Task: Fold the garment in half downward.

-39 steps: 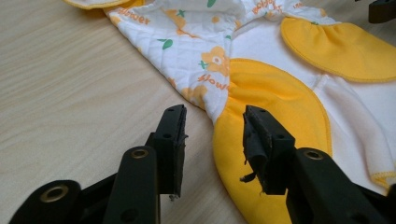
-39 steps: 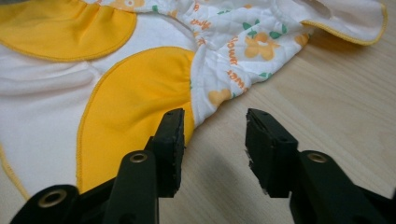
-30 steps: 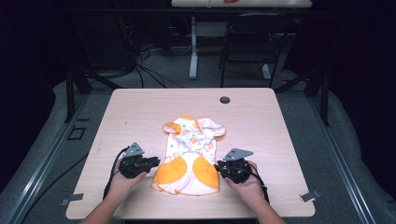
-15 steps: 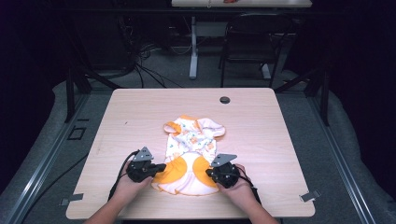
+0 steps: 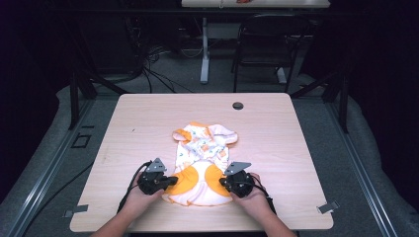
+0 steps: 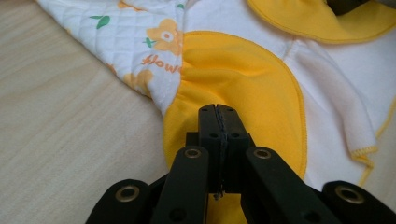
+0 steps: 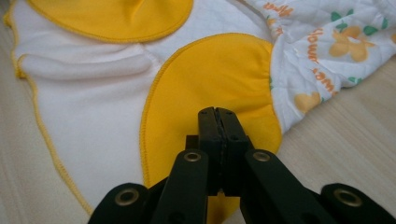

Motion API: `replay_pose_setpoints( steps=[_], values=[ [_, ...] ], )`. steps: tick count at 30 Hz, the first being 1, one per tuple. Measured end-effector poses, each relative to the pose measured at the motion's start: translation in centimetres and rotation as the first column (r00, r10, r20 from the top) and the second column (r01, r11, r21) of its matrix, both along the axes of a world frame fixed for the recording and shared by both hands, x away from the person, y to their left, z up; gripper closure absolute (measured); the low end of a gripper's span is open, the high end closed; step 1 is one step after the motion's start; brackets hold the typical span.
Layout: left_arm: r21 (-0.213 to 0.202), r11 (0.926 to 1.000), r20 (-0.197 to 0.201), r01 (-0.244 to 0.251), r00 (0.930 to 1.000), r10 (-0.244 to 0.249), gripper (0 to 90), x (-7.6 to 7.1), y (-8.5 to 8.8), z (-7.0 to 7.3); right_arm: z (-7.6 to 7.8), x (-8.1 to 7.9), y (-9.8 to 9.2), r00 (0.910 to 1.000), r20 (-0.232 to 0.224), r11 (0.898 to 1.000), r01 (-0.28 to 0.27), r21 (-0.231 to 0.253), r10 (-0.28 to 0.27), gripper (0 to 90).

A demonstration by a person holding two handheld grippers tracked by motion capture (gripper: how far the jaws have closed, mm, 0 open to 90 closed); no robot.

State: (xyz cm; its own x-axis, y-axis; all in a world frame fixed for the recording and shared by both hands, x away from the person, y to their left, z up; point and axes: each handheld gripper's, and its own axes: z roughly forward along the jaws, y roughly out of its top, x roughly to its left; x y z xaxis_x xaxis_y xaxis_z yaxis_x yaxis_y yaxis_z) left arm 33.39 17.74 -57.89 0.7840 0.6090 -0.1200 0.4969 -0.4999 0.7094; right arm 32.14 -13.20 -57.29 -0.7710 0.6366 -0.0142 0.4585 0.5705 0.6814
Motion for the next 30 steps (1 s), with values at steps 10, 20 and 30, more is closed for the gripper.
replay_pose_setpoints(
  steps=[10, 20, 30],
  values=[
    [-0.001, 0.9996, -0.029, 0.027, 0.9992, -0.027, 90.0, -1.3, 0.0, 0.1, 0.3, -0.9, -0.3, 0.9983, -0.043, 0.999, -0.039, -0.017, 0.038, 89.9],
    [-0.003, 0.9994, -0.052, 0.034, 0.9981, -0.035, 90.0, -2.9, 0.1, 0.1, 0.2, -2.3, -0.4, 0.9973, -0.058, 0.999, -0.046, -0.004, 0.046, 90.0],
    [0.011, 0.9980, -0.043, 0.062, 0.9971, -0.062, 88.9, -3.9, 0.3, 0.7, 0.8, -3.6, -0.6, 0.9935, -0.082, 0.997, -0.078, 0.021, 0.079, 87.6]
  ],
)
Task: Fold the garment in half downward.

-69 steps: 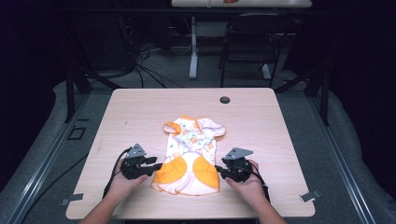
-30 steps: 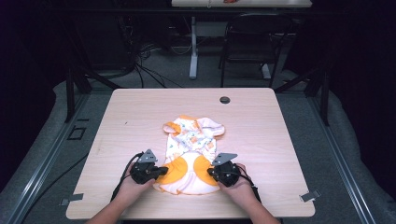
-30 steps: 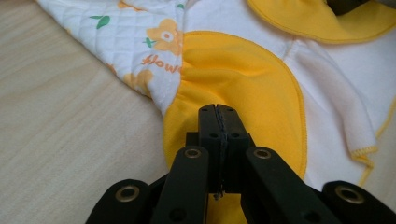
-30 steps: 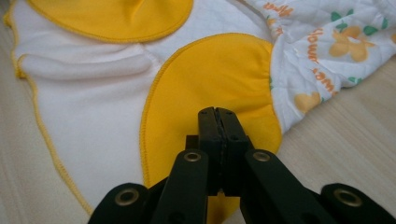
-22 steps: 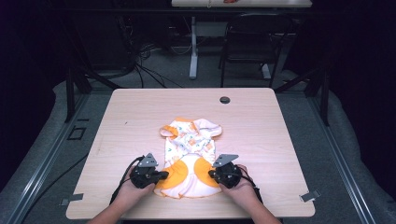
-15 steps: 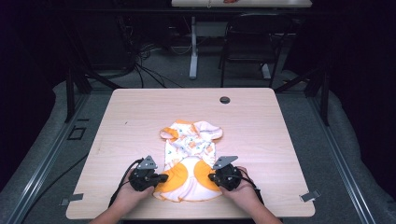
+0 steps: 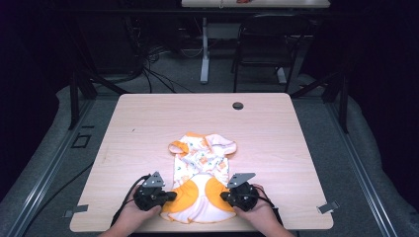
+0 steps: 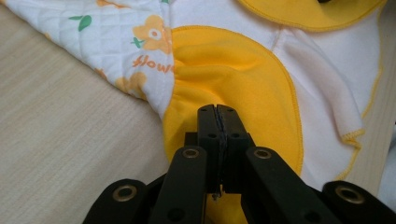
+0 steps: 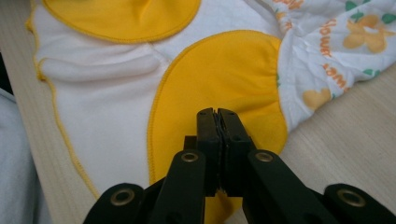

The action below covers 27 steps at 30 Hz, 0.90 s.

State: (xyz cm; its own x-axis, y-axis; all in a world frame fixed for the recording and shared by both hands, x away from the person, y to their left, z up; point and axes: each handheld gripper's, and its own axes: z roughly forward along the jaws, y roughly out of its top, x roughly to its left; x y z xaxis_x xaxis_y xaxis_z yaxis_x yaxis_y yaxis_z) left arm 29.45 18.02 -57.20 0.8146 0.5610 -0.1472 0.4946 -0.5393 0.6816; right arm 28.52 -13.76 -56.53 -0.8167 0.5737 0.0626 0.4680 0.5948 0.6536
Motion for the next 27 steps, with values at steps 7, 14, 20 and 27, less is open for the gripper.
replay_pose_setpoints(
  steps=[7, 14, 20, 27],
  values=[
    [-0.016, 0.9998, 0.045, -0.014, 0.9989, 0.014, 85.9, 3.4, 0.2, 2.9, 2.4, 2.5, 0.2, 0.9998, 0.020, 1.000, -0.003, 0.000, 0.003, 85.8],
    [-0.036, 0.9980, 0.048, -0.052, 0.9974, 0.054, 83.3, 6.9, 0.0, 4.8, 4.7, 5.8, 0.4, 0.9982, 0.052, 0.999, 0.032, -0.012, -0.031, 84.7],
    [-0.021, 0.9971, 0.048, -0.073, 0.9961, 0.074, 83.1, 9.8, -0.4, 5.7, 6.1, 8.8, 0.5, 0.9965, 0.065, 0.998, 0.055, -0.034, -0.053, 84.5],
    [0.003, 0.9972, 0.070, -0.075, 0.9947, 0.075, 82.1, 13.1, -1.4, 6.6, 7.0, 12.0, 1.1, 0.9966, 0.072, 0.997, 0.047, -0.068, -0.042, 83.5]
  ],
)
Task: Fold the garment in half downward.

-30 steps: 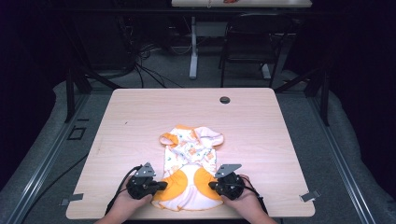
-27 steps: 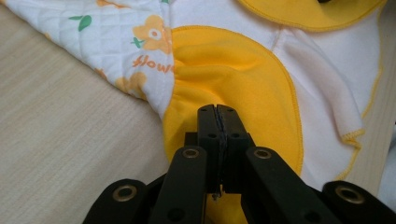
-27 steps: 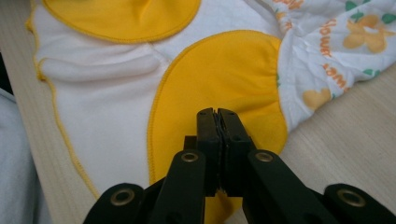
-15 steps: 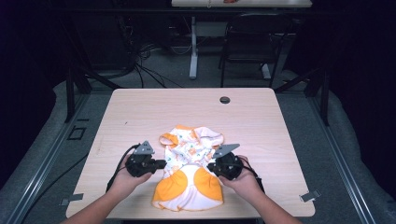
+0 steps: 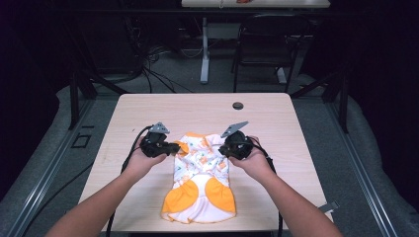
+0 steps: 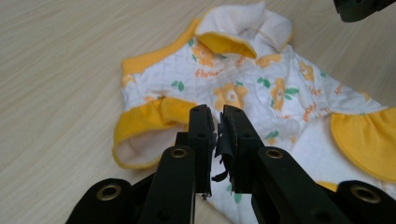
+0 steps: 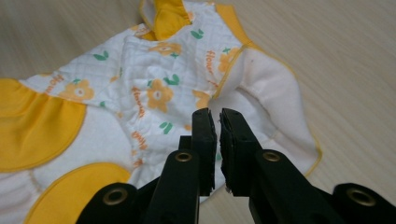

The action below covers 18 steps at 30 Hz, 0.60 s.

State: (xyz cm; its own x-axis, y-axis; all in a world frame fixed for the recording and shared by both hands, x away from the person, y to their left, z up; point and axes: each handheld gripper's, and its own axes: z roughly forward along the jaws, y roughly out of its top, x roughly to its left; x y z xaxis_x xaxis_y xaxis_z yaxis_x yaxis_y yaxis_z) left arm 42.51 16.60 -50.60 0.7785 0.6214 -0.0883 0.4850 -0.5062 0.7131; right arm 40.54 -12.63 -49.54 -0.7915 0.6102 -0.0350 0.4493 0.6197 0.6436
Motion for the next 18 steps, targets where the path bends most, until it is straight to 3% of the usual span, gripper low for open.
replay_pose_setpoints(
  steps=[6, 8, 11, 13, 18],
  values=[
    [-0.020, 0.9995, -0.013, -0.025, 0.9996, 0.024, 81.8, 2.3, -0.8, -0.6, -0.9, 2.2, 0.9, 0.9997, -0.022, 1.000, -0.010, 0.006, 0.010, 82.4],
    [-0.011, 0.9991, -0.016, -0.040, 0.9991, 0.039, 81.8, 3.0, -1.0, -1.0, -1.4, 2.9, 1.2, 0.9997, -0.019, 1.000, -0.017, -0.019, 0.016, 82.5],
    [-0.002, 0.9988, -0.016, -0.050, 0.9986, 0.050, 81.8, 3.7, -1.2, -1.3, -1.7, 3.6, 1.4, 0.9996, -0.028, 1.000, -0.006, -0.011, 0.006, 82.6],
    [-0.012, 0.9976, -0.021, -0.068, 0.9975, 0.068, 81.8, 4.3, -1.3, -1.6, -2.1, 4.7, 1.5, 0.9995, -0.019, 1.000, 0.026, -0.015, -0.026, 82.9],
    [0.014, 0.9956, -0.027, -0.092, 0.9954, 0.093, 81.8, 5.3, -1.5, -2.3, -2.5, 6.1, 1.4, 0.9974, 0.001, 0.997, 0.072, -0.014, -0.072, 81.8]
  ],
)
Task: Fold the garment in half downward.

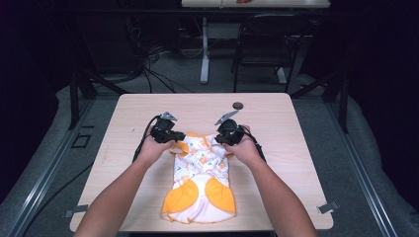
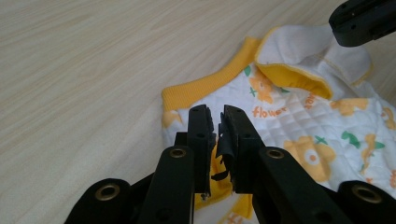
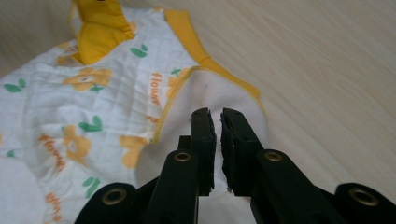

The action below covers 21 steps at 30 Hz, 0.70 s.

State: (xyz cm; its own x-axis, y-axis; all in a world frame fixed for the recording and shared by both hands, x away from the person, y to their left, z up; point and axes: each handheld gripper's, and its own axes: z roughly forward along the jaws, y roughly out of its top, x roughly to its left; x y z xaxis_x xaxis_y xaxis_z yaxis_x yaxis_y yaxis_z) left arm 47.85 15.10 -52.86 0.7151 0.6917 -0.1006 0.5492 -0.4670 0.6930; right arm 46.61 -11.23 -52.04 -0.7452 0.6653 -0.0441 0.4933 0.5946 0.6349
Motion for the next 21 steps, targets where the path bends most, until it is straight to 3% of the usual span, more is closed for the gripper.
replay_pose_setpoints(
  steps=[4, 6, 10, 14, 19, 21],
  values=[
    [0.009, 0.9999, -0.003, -0.011, 0.9999, 0.011, 80.6, 0.7, 0.0, -0.5, 0.0, 0.9, -0.1, 0.9996, 0.005, 1.000, 0.028, 0.008, -0.028, 80.2],
    [0.012, 0.9995, -0.004, -0.028, 0.9996, 0.028, 78.6, 0.9, 0.0, -0.9, -0.3, 1.3, -0.1, 0.9987, -0.002, 0.998, 0.051, 0.043, -0.051, 77.2],
    [0.028, 0.9986, -0.010, -0.045, 0.9989, 0.045, 72.6, 1.3, 0.1, -1.7, -1.4, 2.0, -0.4, 0.9966, -0.016, 0.997, 0.081, 0.004, -0.081, 68.6],
    [0.031, 0.9977, -0.012, -0.061, 0.9980, 0.062, 69.2, 1.5, 0.3, -2.3, -2.1, 2.6, -0.7, 0.9904, -0.039, 0.991, 0.133, 0.019, -0.133, 67.9],
    [0.030, 0.9966, -0.021, -0.077, 0.9968, 0.078, 66.0, 1.6, 0.5, -3.2, -2.8, 2.9, -0.6, 0.9859, -0.066, 0.987, 0.156, 0.030, -0.154, 64.8],
    [0.024, 0.9963, -0.024, -0.083, 0.9963, 0.083, 64.2, 1.6, 0.6, -3.5, -3.2, 3.0, -0.5, 0.9849, -0.083, 0.988, 0.154, 0.012, -0.152, 64.3]
  ],
)
